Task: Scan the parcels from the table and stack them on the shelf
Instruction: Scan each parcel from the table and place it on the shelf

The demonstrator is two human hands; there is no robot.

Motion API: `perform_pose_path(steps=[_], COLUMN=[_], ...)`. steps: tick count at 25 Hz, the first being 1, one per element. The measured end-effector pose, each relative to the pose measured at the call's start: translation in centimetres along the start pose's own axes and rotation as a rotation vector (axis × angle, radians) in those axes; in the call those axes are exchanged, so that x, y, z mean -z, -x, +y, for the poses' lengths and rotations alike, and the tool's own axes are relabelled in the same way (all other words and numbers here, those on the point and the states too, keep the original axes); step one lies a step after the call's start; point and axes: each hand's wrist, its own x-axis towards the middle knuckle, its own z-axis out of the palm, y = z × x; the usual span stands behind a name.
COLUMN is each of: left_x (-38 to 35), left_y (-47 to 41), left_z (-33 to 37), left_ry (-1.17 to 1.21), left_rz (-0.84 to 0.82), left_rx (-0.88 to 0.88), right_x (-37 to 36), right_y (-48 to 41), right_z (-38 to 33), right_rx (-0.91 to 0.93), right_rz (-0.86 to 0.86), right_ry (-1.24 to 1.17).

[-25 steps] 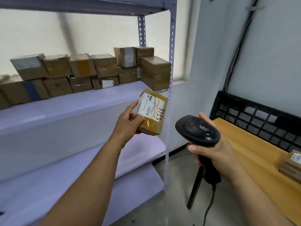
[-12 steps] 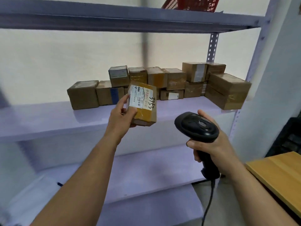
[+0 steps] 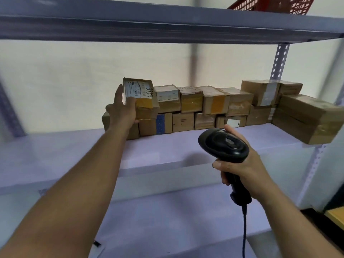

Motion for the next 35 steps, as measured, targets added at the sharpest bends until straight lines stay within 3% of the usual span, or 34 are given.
perform_pose_path(steps=[5,11,17,27,32,35], left_x=[-1.5,-3.1,-3.3,-4.1,-5.3,-7.7], left_y=[-5.2,-8.4,-8.1,-7.0,-0.3,6.2], left_z=[0.4,-1.5,-3.3,-4.7,-3.5,-3.5], left_ry=[-0.194,-0.524,-0.616,-0.668,-0.545,-0.392], left_rz=[0.020,-0.108,-0.204,-0.070,0.066,-0.038], left_rx=[-0.033,-0.008,-0.090,-0.207,-0.488,-0.583], right_x=[-2.9,-4.0,-3.5,-1.3,1.2,3.7], right_y=[-2.5,-3.2,-2.9,-0.8,1.7,3.9], right_z=[0.6,1.2,1.5,2.2,2.7,2.7], right_rx=[-0.026,-0.050,-0.055,-0.057,-0.053,-0.055], right_rz=[0.035,0.063,0.092,0.111,0.114,0.130], right_ry=[0.009,0.001,-0.018,-0.007,-0.042,-0.068])
